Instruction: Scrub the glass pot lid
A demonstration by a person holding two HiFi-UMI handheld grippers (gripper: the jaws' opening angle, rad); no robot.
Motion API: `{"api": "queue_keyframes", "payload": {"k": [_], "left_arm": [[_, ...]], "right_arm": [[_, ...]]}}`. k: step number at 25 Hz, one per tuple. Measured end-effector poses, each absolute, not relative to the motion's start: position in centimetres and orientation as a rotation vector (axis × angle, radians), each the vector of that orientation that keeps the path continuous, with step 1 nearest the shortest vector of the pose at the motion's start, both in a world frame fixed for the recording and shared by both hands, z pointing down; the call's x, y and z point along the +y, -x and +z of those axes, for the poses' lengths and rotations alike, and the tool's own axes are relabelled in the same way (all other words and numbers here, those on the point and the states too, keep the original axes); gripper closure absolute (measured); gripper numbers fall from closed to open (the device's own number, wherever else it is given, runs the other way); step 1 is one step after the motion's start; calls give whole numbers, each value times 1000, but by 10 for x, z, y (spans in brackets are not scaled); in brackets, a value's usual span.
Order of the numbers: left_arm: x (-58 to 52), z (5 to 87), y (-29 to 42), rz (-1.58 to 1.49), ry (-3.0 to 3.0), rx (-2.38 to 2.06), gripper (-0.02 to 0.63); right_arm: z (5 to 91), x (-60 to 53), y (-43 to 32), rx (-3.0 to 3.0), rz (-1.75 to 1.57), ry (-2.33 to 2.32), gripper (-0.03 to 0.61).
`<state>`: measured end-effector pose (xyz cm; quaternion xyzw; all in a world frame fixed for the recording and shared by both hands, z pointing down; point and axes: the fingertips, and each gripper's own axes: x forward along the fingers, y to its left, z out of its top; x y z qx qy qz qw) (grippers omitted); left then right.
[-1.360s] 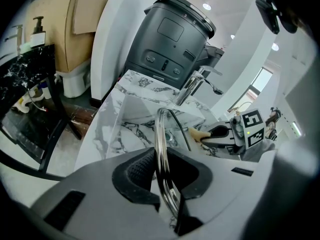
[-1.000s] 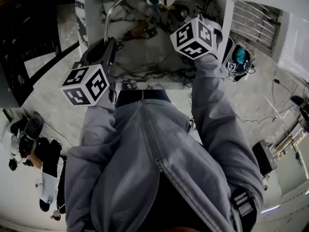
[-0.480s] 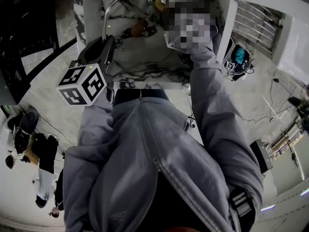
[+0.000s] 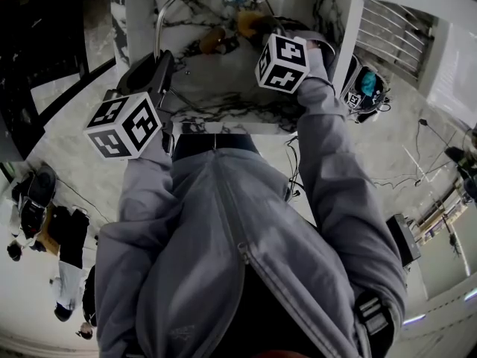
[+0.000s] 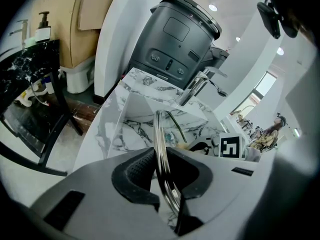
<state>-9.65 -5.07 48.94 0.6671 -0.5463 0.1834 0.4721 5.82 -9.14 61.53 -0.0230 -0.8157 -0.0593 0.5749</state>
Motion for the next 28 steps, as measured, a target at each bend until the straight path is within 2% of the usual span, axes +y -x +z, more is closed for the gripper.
{"api": "queue_keyframes", "payload": {"k": [18,28], "left_arm": [[-48,488,94,468,-1663,-1363,546],[-46,483,91,500,-1699,-1364,546]], "right_arm": [[610,26,-80,-1821,45,441,523],[595,50,-74,-1826,108,503,523]]}}
